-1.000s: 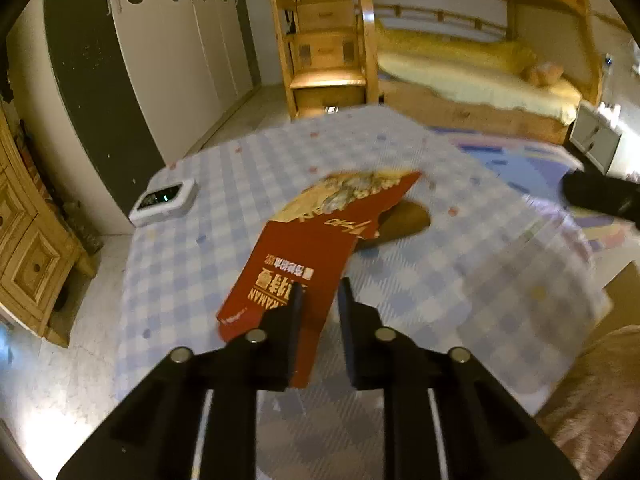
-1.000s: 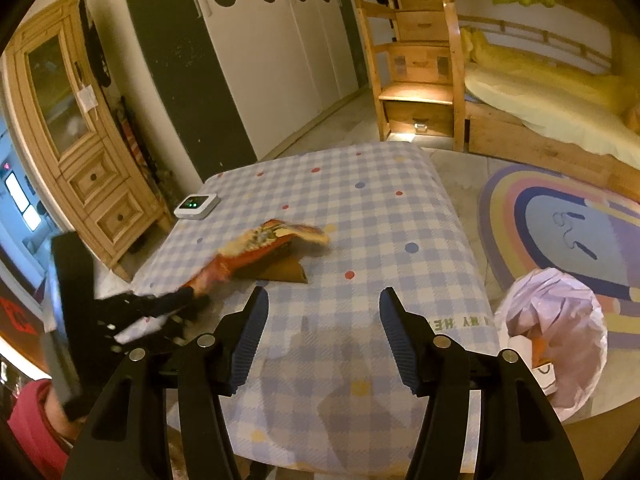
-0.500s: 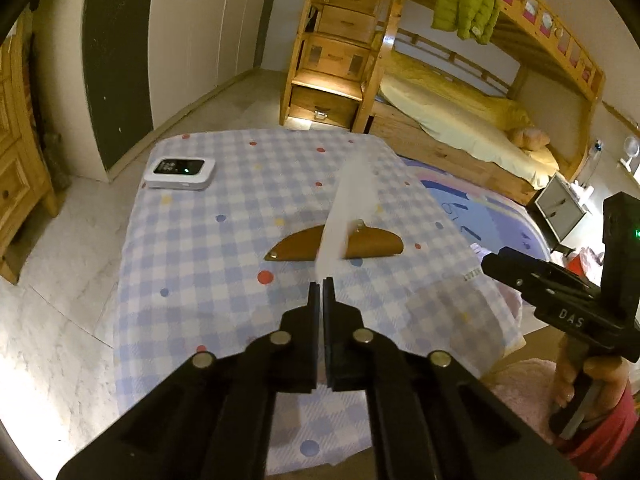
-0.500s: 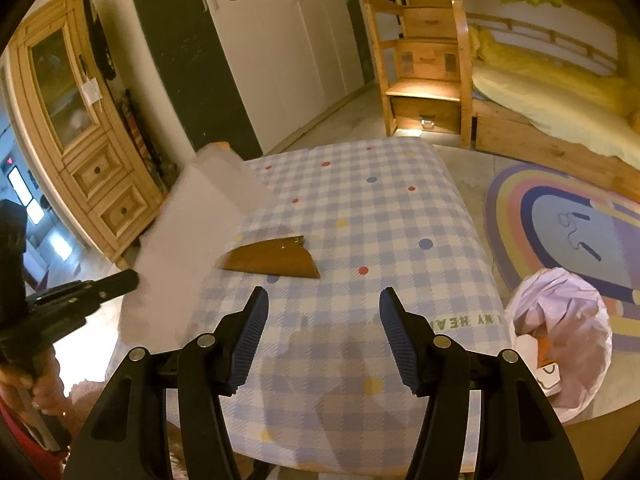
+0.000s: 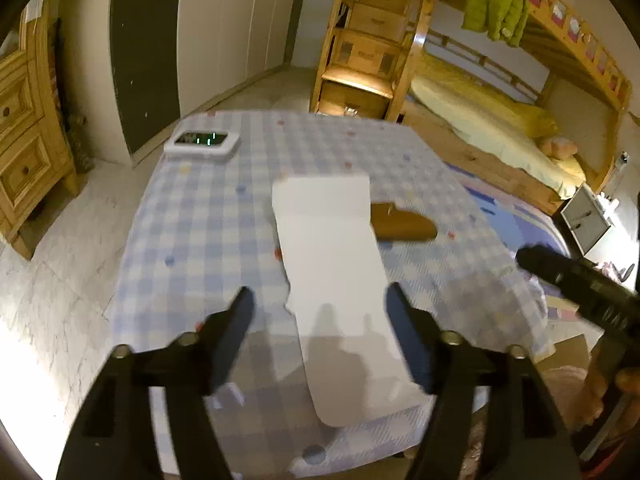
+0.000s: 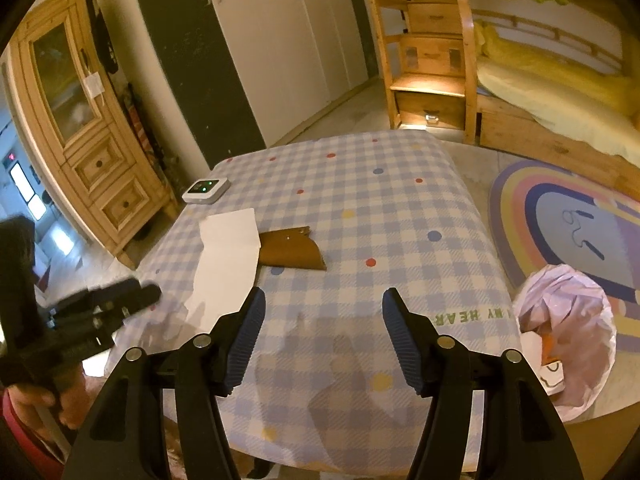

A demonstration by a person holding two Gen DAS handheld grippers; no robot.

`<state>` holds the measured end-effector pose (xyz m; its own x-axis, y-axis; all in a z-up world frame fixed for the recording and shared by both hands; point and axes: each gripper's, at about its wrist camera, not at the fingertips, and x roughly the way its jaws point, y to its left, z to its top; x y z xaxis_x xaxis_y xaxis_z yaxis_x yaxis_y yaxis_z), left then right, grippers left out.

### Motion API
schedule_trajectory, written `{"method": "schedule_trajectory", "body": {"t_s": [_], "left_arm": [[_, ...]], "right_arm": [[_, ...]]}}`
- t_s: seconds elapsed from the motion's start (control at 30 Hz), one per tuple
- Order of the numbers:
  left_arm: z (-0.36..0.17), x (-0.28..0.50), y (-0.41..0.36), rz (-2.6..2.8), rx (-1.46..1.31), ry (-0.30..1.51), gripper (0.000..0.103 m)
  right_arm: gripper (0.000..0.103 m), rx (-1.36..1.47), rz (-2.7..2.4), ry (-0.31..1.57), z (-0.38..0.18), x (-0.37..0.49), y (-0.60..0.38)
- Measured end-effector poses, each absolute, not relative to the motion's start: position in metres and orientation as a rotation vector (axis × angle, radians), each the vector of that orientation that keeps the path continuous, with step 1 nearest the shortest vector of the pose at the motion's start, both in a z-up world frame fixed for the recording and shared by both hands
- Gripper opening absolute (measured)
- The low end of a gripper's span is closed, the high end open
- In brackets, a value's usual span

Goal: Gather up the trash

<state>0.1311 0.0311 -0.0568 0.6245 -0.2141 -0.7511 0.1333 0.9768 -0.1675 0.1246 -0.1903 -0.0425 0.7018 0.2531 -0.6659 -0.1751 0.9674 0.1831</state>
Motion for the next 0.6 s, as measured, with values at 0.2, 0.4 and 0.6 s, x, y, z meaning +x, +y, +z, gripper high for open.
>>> {"method": "schedule_trajectory", "body": {"t_s": [0.2, 0.4, 0.6], "left_arm": [[-0.086, 0.124, 0.003, -0.159, -0.047, 0.921, 0.095], [-0.098, 0.134, -0.017, -0.109, 0.022, 0.937, 0.096], [-0.085, 0.165, -0.013, -0.068, -0.014, 0.907, 0.096]], "right_arm": [[0.062, 0.12, 0.243, 0.739, -0.041, 0.122, -0.188], [0.062, 0.121, 0.242, 0.735, -0.04, 0.119, -0.188], [0.062, 0.128, 0.229, 0.731, -0.039, 0.121, -0.192]]}}
